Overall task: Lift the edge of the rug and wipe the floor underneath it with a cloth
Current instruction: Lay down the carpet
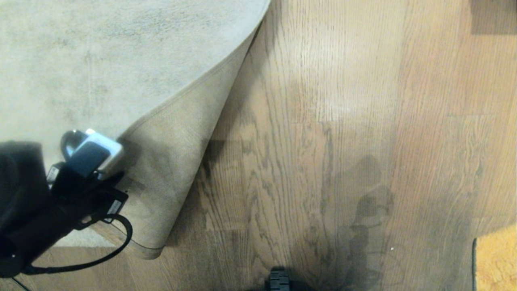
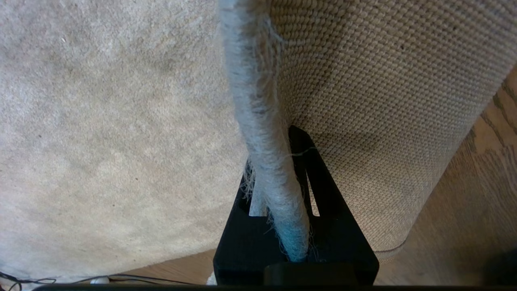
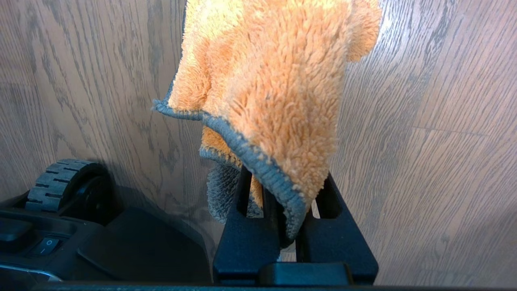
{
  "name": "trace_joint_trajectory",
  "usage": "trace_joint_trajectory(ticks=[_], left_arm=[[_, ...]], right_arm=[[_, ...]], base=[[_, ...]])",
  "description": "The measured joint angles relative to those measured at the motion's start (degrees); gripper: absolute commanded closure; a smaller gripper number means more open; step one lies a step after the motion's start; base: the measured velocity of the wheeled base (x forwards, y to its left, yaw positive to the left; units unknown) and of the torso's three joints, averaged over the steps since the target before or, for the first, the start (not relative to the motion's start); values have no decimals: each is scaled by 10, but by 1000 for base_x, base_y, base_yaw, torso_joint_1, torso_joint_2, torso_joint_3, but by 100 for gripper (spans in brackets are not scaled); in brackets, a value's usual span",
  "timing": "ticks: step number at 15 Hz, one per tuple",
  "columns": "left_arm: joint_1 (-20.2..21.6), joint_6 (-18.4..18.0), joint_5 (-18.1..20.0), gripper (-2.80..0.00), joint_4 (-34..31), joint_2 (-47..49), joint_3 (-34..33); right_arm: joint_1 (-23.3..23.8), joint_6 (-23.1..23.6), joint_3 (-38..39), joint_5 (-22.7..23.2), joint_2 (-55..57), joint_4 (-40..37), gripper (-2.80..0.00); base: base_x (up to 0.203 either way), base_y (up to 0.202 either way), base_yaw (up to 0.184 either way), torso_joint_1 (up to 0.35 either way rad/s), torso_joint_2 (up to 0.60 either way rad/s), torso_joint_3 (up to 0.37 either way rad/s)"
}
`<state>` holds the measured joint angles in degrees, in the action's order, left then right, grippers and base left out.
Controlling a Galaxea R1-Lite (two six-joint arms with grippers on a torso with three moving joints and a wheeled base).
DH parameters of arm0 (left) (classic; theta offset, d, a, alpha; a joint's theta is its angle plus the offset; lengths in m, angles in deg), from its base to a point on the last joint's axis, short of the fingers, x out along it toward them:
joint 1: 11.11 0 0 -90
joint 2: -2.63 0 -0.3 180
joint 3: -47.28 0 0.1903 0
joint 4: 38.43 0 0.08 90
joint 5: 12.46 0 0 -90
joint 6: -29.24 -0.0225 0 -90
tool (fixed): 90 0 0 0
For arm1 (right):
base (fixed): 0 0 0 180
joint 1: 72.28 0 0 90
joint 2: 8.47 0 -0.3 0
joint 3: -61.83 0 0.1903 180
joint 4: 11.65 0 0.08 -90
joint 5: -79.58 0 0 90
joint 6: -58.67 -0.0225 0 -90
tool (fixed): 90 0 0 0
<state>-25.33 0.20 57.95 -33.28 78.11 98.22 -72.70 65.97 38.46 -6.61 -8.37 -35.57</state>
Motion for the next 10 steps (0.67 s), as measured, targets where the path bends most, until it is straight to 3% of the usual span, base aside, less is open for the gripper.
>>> trace_joint_trajectory(ticks=[10], left_arm=[[-26,1,-1,0,-1,-22,-18]], right_arm=[[0,0,0,0,-2,0,0]], base=[[0,0,0,0,0,0]])
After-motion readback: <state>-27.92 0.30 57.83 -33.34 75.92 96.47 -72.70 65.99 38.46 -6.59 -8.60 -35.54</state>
